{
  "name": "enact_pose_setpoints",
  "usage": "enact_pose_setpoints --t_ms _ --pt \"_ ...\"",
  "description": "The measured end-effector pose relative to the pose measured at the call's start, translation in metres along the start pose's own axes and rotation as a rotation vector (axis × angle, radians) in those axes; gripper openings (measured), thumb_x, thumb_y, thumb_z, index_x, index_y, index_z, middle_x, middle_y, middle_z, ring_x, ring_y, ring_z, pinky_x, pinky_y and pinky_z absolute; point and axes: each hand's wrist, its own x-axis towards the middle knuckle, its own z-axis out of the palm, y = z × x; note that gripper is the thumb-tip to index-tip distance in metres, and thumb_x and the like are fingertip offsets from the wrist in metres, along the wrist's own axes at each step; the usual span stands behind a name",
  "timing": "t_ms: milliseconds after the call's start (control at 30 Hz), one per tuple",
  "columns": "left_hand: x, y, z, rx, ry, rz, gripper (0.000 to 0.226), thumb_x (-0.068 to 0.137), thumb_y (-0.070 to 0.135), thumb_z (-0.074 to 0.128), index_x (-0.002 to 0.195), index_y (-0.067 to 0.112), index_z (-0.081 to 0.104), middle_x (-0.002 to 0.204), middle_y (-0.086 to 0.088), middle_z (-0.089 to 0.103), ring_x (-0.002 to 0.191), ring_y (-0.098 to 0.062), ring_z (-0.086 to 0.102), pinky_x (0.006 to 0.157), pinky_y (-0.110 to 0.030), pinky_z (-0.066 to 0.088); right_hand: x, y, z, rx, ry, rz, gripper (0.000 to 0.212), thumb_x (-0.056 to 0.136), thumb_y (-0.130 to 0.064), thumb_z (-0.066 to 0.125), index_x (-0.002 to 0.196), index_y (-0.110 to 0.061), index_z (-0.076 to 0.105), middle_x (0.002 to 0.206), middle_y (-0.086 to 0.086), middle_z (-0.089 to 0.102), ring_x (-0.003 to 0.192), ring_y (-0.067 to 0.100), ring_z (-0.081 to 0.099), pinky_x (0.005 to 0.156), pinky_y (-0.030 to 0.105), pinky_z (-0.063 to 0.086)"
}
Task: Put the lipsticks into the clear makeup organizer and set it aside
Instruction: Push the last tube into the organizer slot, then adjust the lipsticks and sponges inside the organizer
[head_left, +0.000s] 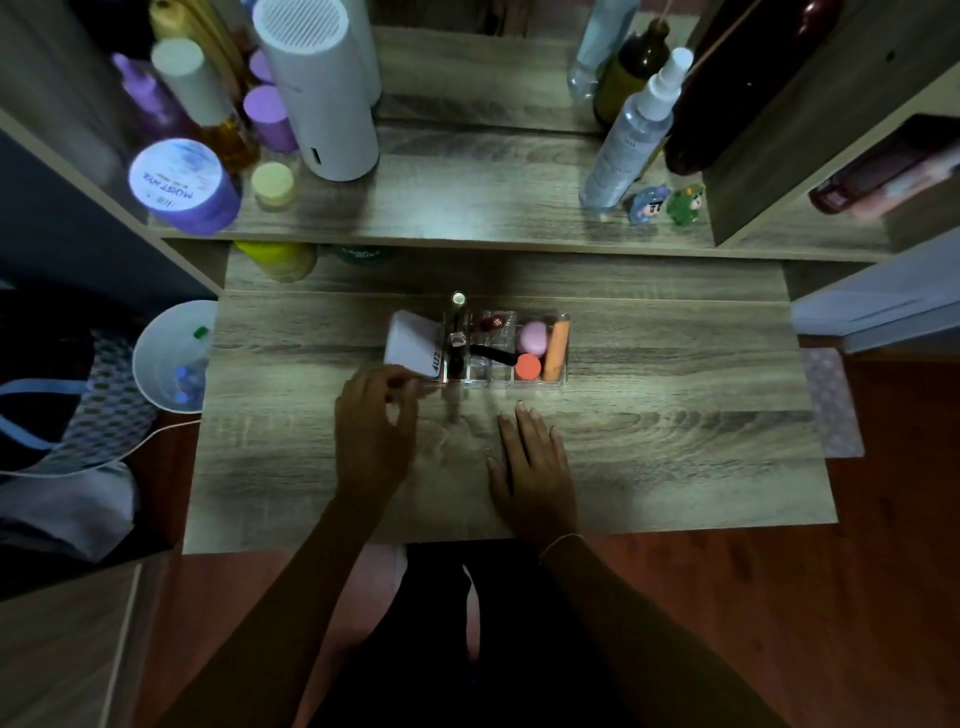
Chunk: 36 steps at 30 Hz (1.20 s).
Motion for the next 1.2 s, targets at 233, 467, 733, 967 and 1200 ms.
enact_pose_setpoints --t_ms 233,467,733,967,1200 --pt "0.003 -0.025 -0.003 -0.107 -0.081 -0.342 0.055 0.075 -0.007 0.054 0.127 0.009 0.046 0.126 -0.014 0.051 0.114 -0.026 0.049 0.092 -0.039 0.046 0.019 0.012 -0.022 0.312 0.191 0.279 0.063 0.090 -0.035 0.044 0.146 -0.008 0.030 0.153 0.019 0.032 0.143 0.027 0.028 0.116 0.038 0.026" --pt "0.007 -0.025 0.010 -0.026 -0.232 -0.259 0.056 0.076 -0.003 0.054 0.131 0.006 0.047 0.127 -0.017 0.056 0.118 -0.034 0.046 0.098 -0.054 0.042 0.051 0.011 -0.037 0.405 0.087 0.359 0.073 0.092 -0.024 0.051 0.152 -0.013 0.010 0.159 0.012 0.023 0.142 0.033 0.031 0.109 0.055 0.038" --pt "0.005 -0.019 0.013 -0.010 -0.208 -0.284 0.056 0.074 -0.003 0.056 0.130 0.003 0.048 0.122 -0.020 0.058 0.115 -0.037 0.047 0.097 -0.048 0.041 0.058 0.006 -0.045 0.458 0.013 0.361 0.072 0.094 -0.024 0.048 0.153 -0.014 0.009 0.156 0.013 0.030 0.133 0.039 0.044 0.100 0.054 0.046" --pt "-0.001 -0.013 0.013 0.010 -0.204 -0.301 0.060 0.074 -0.003 0.057 0.133 0.005 0.046 0.126 -0.019 0.056 0.118 -0.037 0.046 0.100 -0.051 0.040 0.065 0.015 -0.063 0.486 -0.051 0.289 0.066 0.096 -0.022 0.049 0.152 -0.013 0.015 0.156 0.012 0.031 0.129 0.036 0.049 0.103 0.051 0.046" --pt "-0.002 0.002 -0.004 -0.019 0.163 -0.309 0.053 0.073 0.007 0.054 0.126 0.009 0.049 0.121 -0.017 0.056 0.113 -0.034 0.049 0.100 -0.054 0.038 0.071 0.001 -0.084 0.602 0.249 0.213 0.044 0.090 -0.030 0.059 0.131 -0.017 0.051 0.125 0.008 0.061 0.111 0.020 0.057 0.091 0.038 0.051"
